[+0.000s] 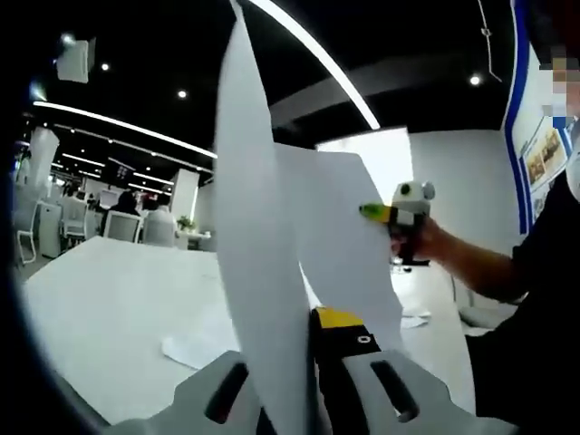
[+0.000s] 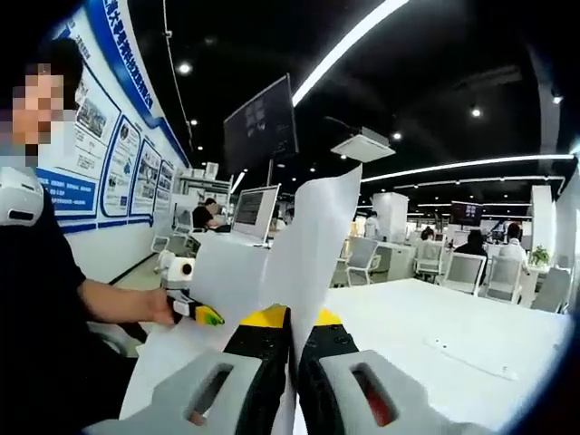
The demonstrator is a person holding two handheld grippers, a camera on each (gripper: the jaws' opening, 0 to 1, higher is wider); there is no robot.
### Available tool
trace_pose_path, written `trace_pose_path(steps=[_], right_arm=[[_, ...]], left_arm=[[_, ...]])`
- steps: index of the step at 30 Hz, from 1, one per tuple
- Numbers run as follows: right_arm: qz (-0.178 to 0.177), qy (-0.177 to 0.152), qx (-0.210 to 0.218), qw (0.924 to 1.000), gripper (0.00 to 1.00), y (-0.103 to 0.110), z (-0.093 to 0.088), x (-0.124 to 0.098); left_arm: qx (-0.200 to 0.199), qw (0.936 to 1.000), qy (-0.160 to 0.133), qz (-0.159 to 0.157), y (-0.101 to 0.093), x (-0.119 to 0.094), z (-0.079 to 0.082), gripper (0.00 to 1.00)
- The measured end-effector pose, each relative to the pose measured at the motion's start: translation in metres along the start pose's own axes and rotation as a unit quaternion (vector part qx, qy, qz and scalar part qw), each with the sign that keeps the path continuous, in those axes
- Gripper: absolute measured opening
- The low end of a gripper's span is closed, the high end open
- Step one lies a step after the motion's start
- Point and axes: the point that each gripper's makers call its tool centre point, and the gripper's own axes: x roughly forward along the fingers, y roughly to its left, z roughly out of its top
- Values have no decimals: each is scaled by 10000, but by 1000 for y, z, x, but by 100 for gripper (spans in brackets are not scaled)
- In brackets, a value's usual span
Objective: Organize the stack of printing papers by aligning and flattening the scattered papers on the table
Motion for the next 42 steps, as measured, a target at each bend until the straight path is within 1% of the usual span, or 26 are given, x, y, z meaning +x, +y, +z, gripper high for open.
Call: trace_pose_path(steps=[6,11,23,26,28,35,42], right_arm=[[-40,37,-1,10000,0,-2,-6,2],[-34,59,50,10000,0,-1,-10,4],[-4,-52,278,9996,0,3,-11,5],[17,-67,310,9995,0,5,-10,6],[27,-77,345,9994,0,5,-10,6],[53,-89,408,9991,0,6,-11,8],[63,-100,433,9990,0,6,-12,11]], left_arm=[[-377,9993,-83,3,2,-1,4,7],[-447,9990,-79,-30,1,-1,3,7],[-783,9967,-50,-210,-2,0,1,6],[-806,9965,-27,-228,-3,0,1,6],[-928,9951,12,-344,-7,1,0,6],[-980,9946,22,-341,-6,0,0,6],[-1066,9933,6,-451,-9,0,0,6]])
